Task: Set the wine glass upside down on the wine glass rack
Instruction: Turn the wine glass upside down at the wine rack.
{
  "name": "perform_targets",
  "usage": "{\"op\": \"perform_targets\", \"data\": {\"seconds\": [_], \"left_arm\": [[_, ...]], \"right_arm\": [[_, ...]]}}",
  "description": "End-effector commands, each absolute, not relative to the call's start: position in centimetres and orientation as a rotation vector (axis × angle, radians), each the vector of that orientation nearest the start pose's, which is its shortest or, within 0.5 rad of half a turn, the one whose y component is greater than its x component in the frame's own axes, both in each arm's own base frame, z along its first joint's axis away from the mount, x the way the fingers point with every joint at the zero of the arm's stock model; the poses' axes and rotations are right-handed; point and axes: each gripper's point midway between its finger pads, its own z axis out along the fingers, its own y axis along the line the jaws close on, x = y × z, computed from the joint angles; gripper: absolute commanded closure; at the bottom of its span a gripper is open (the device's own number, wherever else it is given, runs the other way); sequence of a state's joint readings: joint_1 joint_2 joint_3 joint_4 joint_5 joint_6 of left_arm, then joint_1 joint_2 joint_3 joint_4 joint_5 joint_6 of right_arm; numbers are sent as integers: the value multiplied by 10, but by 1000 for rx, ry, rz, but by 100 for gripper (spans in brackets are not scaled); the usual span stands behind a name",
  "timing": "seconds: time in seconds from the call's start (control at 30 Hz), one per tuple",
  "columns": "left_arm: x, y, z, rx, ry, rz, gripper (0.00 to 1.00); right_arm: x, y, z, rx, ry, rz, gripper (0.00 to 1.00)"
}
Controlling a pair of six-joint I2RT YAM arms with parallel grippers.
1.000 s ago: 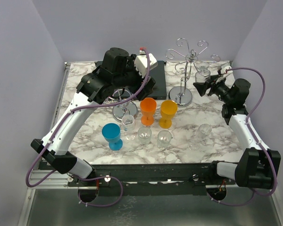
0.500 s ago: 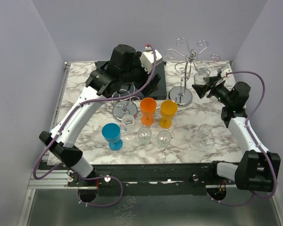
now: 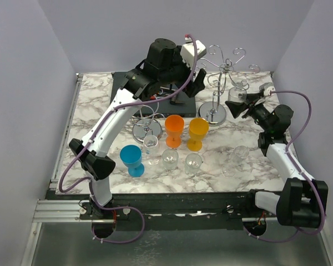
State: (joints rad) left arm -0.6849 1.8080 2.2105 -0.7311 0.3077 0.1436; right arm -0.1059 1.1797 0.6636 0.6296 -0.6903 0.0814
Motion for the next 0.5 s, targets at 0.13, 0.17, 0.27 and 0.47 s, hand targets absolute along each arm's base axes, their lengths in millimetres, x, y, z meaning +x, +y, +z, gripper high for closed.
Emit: {"op": "perform_targets", "data": {"seconds": [0.13, 0.17, 0.27, 0.47], "left_arm": [[361, -389, 401, 951, 1668, -717, 10], [364, -391, 398, 951, 1672, -707, 11], [372, -395, 389, 945, 1688, -674, 12], [383, -397, 378, 932, 1709, -636, 14]], "right_arm": [[378, 64, 299, -313, 1304, 458, 99], [378, 64, 299, -311, 1299, 459, 100], [378, 65, 300, -309, 1294, 468, 99], [382, 70, 299, -363, 1303, 480, 99]]}}
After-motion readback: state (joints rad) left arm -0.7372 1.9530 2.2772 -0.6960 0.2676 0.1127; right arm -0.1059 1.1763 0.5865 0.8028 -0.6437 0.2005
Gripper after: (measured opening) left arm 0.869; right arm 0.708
